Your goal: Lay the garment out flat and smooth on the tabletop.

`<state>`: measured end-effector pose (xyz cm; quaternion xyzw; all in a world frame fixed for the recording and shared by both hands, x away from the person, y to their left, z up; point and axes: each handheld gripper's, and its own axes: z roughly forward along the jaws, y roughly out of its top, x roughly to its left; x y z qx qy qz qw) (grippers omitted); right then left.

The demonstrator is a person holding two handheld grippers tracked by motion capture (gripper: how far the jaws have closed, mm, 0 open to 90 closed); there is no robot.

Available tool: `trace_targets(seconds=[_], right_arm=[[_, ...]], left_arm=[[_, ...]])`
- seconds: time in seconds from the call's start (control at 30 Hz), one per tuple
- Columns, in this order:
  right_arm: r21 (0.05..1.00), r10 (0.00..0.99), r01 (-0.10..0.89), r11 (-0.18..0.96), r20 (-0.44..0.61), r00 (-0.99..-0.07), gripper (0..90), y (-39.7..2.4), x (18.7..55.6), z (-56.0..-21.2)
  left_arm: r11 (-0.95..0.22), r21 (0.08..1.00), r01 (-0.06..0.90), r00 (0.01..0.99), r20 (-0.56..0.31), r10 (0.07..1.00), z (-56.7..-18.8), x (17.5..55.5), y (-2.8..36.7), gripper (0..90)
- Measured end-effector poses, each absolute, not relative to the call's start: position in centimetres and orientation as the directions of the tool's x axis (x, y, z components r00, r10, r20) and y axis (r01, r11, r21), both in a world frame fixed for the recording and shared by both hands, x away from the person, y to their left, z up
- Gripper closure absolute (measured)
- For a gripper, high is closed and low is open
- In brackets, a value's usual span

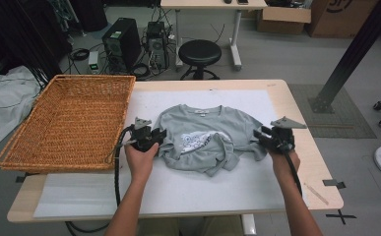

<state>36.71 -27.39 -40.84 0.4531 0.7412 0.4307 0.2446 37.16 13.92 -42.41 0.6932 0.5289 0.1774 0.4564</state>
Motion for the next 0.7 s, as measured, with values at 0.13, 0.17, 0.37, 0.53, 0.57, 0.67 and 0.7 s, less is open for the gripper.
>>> trace_targets(seconds=[0.13,0.17,0.37,0.53,0.57,0.67,0.7], right_arm=[[0.843,0.773,0.483,0.236,0.138,-0.619,51.1,-23.7,34.7,-42.4],[0.833,0.757,0.492,0.251,0.148,-0.636,50.4,-22.8,34.4,-42.9],[0.797,0.742,0.473,0.374,0.049,-0.668,85.4,-20.4,33.4,-44.6],[0.830,0.766,0.432,0.353,0.008,-0.643,87.7,-22.8,31.4,-42.6],[0.834,0.771,0.429,0.348,0.006,-0.637,87.8,-23.7,30.8,-42.2],[0.829,0.793,0.439,0.348,-0.011,-0.609,88.0,-26.3,28.9,-41.6],[0.826,0.802,0.444,0.348,-0.018,-0.597,88.0,-27.1,28.3,-41.5]], left_arm=[[-0.111,0.778,0.619,0.401,-0.192,0.896,-43.8,36.9,13.0,56.0],[-0.127,0.765,0.631,0.400,-0.181,0.898,-44.2,36.9,12.9,56.0],[-0.127,0.771,0.624,0.301,-0.087,0.950,-44.5,37.1,13.3,84.5],[-0.102,0.784,0.613,0.247,-0.068,0.967,-44.2,37.0,14.3,85.3],[-0.097,0.788,0.608,0.243,-0.068,0.968,-44.2,37.0,14.4,85.3],[-0.090,0.798,0.596,0.239,-0.069,0.969,-44.0,36.8,14.8,85.3],[-0.091,0.799,0.594,0.238,-0.066,0.969,-44.0,36.7,14.8,85.3]])
